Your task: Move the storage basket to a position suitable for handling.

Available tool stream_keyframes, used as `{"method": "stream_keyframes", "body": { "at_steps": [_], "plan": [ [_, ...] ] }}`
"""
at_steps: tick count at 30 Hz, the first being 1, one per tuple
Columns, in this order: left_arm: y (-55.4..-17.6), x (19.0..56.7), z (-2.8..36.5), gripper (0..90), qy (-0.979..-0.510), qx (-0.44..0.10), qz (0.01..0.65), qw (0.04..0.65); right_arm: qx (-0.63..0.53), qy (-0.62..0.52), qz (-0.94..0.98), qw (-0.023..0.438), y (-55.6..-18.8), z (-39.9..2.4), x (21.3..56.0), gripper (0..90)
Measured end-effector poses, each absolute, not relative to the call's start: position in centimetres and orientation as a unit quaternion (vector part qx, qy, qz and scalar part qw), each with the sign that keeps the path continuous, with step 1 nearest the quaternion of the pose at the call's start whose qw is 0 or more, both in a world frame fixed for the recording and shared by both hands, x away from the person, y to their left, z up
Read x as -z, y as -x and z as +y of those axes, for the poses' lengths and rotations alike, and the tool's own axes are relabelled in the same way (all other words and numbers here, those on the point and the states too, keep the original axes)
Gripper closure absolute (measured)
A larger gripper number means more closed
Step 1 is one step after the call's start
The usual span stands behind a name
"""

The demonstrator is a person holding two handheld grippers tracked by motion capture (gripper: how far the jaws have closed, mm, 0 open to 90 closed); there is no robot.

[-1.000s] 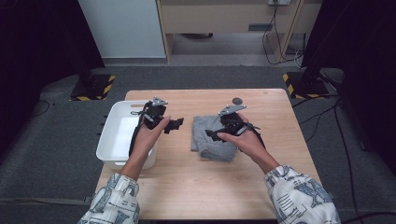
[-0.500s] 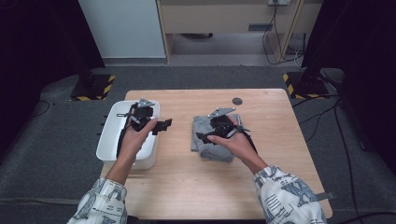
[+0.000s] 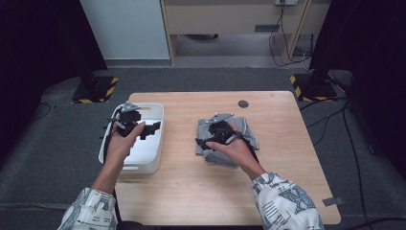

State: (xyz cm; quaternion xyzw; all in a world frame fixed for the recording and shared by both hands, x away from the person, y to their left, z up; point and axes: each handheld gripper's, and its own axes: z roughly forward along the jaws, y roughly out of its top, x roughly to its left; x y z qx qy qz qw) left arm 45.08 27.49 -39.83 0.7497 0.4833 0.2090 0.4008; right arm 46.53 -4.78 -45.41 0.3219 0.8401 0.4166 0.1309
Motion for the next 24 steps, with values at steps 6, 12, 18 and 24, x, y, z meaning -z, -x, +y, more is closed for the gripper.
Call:
{"method": "stream_keyframes", "body": {
  "at_steps": [6,12,18,24],
  "plan": [
    [-44.8,39.6,29.7,9.6,-0.741,-0.221,0.493,0.399,-0.414,-0.322,0.84,0.136,-46.6,-4.7,45.7,18.5],
    [-44.5,39.7,32.0,14.9,-0.733,-0.236,0.503,0.392,-0.417,-0.322,0.839,0.137,-46.7,-5.0,45.4,22.7],
    [-44.0,40.1,34.1,23.3,-0.729,-0.249,0.514,0.377,-0.417,-0.316,0.841,0.137,-46.5,-5.2,45.1,28.5],
    [-44.0,40.5,35.3,31.9,-0.723,-0.265,0.526,0.36,-0.414,-0.313,0.843,0.141,-46.3,-5.4,45.2,31.2]
  ]
}}
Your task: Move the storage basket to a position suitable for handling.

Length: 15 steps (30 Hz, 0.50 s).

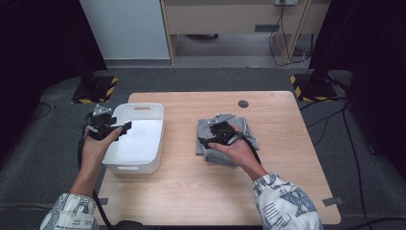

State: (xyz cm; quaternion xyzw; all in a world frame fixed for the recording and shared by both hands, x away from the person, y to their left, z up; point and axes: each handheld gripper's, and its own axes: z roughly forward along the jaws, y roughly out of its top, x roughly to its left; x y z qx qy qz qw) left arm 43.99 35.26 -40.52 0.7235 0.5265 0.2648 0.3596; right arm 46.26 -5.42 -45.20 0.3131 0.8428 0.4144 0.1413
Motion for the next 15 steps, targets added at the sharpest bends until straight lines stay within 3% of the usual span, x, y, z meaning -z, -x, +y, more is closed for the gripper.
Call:
{"method": "stream_keyframes", "body": {
  "at_steps": [10,11,15],
  "plan": [
    [-43.9,41.4,37.6,39.9,-0.713,-0.265,0.544,0.354,-0.412,-0.319,0.84,0.152,-46.7,-6.6,45.1,44.9],
    [-43.8,41.5,38.2,42.9,-0.71,-0.271,0.545,0.353,-0.413,-0.317,0.841,0.149,-46.7,-6.7,45.1,51.1],
    [-43.7,41.8,39.0,47.3,-0.704,-0.274,0.551,0.354,-0.414,-0.311,0.843,0.146,-46.6,-6.9,45.1,53.7]
  ]
}}
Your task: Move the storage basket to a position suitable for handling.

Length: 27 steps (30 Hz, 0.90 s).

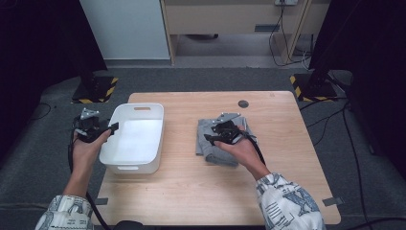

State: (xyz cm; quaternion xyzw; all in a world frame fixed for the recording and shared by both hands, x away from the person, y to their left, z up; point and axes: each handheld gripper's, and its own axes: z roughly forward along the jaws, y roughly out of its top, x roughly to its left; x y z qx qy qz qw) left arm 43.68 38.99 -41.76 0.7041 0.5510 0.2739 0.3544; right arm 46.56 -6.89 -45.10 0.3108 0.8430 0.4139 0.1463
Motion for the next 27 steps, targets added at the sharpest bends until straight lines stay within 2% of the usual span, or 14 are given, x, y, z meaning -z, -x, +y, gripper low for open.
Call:
{"method": "stream_keyframes", "body": {
  "at_steps": [12,20,27],
  "plan": [
    [-43.6,42.8,40.6,56.0,-0.702,-0.277,0.559,0.344,-0.412,-0.314,0.843,0.147,-46.6,-7.0,45.1,51.9],
    [-43.6,43.3,41.4,65.5,-0.703,-0.267,0.565,0.339,-0.411,-0.316,0.842,0.145,-46.6,-7.0,45.1,49.9],
    [-43.6,43.7,41.6,67.3,-0.702,-0.265,0.568,0.338,-0.41,-0.317,0.843,0.143,-46.6,-7.1,45.1,48.1]
  ]
}}
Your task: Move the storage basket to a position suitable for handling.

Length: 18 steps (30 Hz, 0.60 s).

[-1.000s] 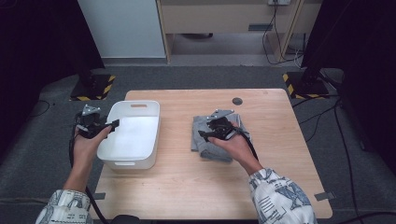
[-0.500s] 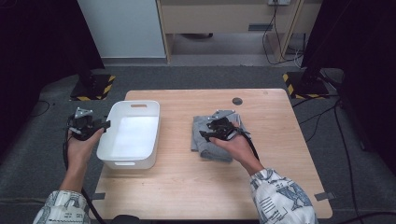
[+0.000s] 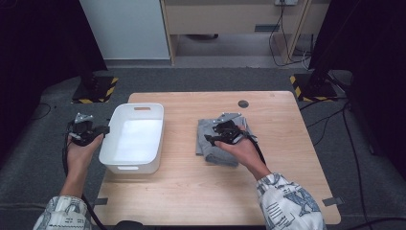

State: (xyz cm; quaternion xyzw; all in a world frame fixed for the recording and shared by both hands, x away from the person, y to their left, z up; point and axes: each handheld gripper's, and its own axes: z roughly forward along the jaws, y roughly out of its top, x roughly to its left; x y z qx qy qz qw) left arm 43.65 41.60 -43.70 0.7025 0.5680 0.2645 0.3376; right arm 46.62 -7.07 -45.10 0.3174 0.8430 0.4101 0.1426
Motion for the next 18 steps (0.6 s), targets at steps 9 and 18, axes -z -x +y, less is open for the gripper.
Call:
{"method": "stream_keyframes", "body": {
  "at_steps": [9,18],
  "plan": [
    [-43.8,44.4,41.6,67.5,-0.702,-0.261,0.573,0.332,-0.411,-0.32,0.842,0.141,-46.6,-7.1,45.1,46.0],
    [-44.0,45.1,42.1,72.5,-0.699,-0.248,0.581,0.335,-0.411,-0.32,0.843,0.138,-46.6,-7.1,45.1,44.3]
  ]
}}
